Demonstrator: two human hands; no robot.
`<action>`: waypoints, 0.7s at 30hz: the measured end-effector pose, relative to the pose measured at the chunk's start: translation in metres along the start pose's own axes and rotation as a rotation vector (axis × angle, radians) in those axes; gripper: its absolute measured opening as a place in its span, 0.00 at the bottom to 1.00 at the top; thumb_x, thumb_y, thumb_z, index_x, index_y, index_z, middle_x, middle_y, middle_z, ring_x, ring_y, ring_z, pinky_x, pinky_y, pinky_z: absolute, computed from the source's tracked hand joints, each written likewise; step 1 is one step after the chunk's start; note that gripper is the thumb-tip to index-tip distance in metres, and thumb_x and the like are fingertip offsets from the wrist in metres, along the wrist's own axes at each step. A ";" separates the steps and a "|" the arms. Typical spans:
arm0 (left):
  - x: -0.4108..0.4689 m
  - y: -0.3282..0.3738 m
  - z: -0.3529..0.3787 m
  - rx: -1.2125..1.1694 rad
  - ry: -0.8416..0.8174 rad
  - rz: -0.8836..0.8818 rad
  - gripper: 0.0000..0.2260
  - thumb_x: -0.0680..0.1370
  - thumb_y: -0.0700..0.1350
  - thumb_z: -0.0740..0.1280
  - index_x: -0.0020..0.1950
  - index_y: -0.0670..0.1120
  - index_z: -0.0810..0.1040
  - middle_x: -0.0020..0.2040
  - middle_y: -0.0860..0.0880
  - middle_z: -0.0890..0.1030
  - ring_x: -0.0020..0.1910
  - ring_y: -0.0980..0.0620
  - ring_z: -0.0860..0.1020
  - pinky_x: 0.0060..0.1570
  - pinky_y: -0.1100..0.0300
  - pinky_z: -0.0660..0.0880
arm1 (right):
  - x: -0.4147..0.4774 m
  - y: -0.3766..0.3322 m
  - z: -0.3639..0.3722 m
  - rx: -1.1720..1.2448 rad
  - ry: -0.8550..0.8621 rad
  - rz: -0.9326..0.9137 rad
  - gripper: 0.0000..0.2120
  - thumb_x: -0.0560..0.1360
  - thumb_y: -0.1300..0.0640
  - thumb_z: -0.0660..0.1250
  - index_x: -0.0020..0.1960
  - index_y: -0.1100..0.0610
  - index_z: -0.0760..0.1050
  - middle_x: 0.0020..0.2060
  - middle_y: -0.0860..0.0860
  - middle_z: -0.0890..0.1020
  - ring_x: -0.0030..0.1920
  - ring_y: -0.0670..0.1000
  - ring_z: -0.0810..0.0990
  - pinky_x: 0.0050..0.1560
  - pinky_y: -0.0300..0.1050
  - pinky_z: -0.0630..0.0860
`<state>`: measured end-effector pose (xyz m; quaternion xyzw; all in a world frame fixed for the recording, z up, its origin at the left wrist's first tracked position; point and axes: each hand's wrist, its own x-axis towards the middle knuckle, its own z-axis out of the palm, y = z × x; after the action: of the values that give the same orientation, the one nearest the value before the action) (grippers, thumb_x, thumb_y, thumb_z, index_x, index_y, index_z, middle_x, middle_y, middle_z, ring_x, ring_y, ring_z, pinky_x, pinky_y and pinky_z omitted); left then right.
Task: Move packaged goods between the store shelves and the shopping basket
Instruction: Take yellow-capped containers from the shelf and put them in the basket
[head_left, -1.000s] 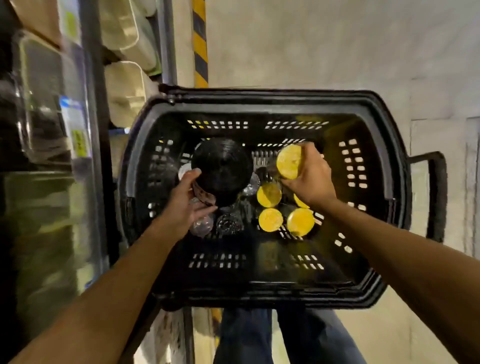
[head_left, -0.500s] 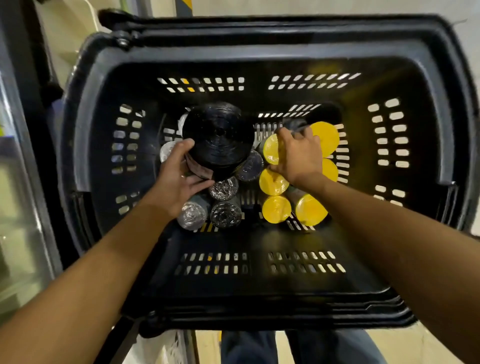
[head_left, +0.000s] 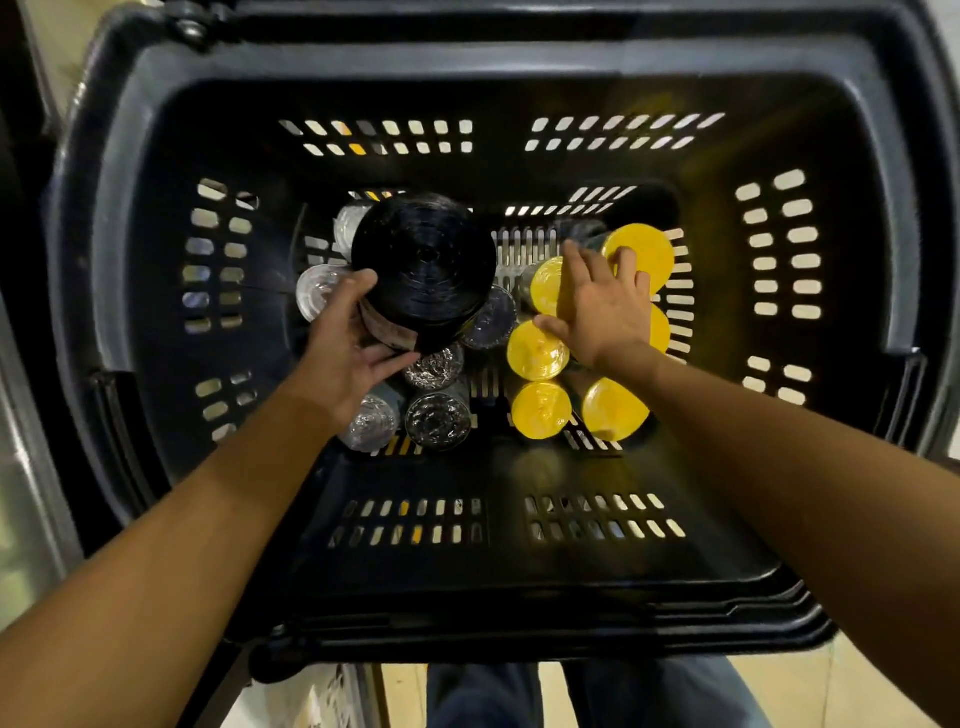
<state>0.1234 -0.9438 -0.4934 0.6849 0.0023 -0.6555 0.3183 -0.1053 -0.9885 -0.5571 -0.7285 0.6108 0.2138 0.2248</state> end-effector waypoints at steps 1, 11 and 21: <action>-0.001 0.000 0.000 0.006 0.003 0.000 0.17 0.78 0.53 0.60 0.66 0.50 0.66 0.57 0.48 0.75 0.55 0.45 0.78 0.52 0.52 0.77 | -0.003 -0.001 0.000 0.034 0.008 0.002 0.41 0.74 0.38 0.62 0.77 0.55 0.48 0.73 0.55 0.62 0.71 0.60 0.56 0.66 0.54 0.61; -0.072 0.026 0.006 0.012 0.050 -0.033 0.13 0.79 0.54 0.61 0.62 0.53 0.70 0.66 0.45 0.72 0.55 0.45 0.78 0.52 0.51 0.77 | -0.062 -0.007 -0.074 0.351 0.045 -0.028 0.26 0.79 0.48 0.59 0.73 0.58 0.60 0.68 0.56 0.69 0.67 0.57 0.66 0.65 0.50 0.66; -0.235 0.076 0.022 -0.138 0.125 -0.030 0.17 0.78 0.52 0.62 0.65 0.47 0.71 0.63 0.43 0.76 0.51 0.43 0.78 0.47 0.51 0.77 | -0.179 -0.025 -0.233 0.462 0.001 -0.073 0.23 0.80 0.47 0.57 0.71 0.56 0.63 0.67 0.55 0.72 0.66 0.56 0.70 0.61 0.47 0.67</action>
<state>0.1024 -0.9164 -0.2476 0.7006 0.0774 -0.6146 0.3543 -0.1015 -0.9800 -0.2624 -0.6794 0.6170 0.0598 0.3927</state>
